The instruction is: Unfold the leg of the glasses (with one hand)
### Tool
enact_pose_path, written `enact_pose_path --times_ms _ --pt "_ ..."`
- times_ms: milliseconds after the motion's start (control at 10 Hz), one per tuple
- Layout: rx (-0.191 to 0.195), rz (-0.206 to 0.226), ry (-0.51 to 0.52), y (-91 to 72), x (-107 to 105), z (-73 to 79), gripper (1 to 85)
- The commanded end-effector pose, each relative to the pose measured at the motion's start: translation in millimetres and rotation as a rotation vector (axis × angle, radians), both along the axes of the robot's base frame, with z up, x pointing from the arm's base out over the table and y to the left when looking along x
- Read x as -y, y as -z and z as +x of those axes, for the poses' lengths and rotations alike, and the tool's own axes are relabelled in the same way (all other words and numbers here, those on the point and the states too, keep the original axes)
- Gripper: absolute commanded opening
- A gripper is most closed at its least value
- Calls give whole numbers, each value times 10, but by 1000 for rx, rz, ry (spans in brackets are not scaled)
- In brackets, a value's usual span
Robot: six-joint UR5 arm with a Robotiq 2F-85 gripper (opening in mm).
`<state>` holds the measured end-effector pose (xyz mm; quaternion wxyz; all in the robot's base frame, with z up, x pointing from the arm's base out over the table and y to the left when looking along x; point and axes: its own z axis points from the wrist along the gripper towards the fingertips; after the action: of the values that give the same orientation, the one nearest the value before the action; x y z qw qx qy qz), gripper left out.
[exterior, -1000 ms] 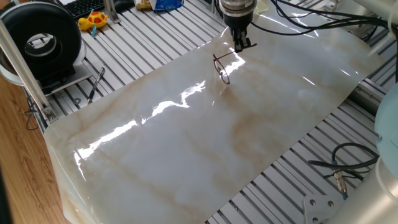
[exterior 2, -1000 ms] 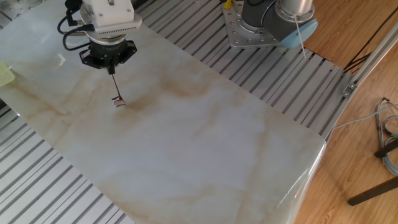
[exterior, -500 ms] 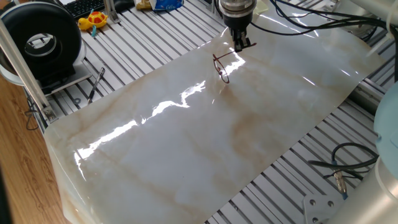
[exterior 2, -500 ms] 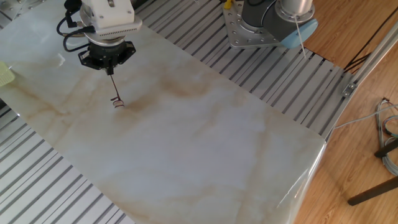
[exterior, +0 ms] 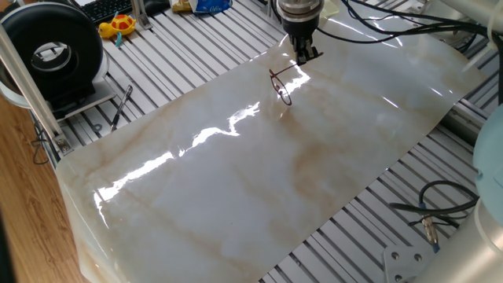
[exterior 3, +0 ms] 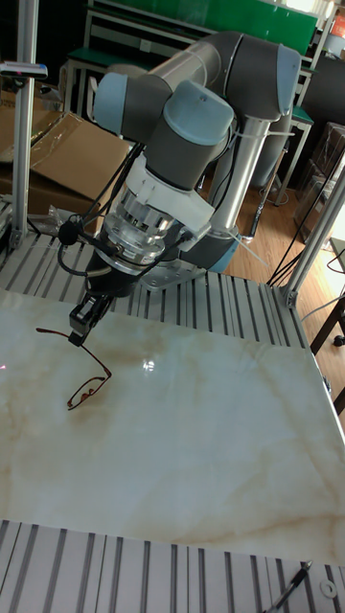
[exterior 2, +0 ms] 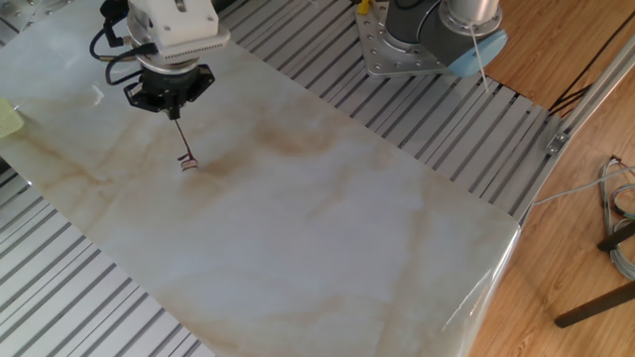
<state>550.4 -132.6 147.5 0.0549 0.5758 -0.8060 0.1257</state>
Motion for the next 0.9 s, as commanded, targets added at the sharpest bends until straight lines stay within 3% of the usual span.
enact_pose_path --times_ms 0,800 --pt "-4 5 -72 -12 -28 29 13" --pt "3 -11 -107 -24 2 69 13"
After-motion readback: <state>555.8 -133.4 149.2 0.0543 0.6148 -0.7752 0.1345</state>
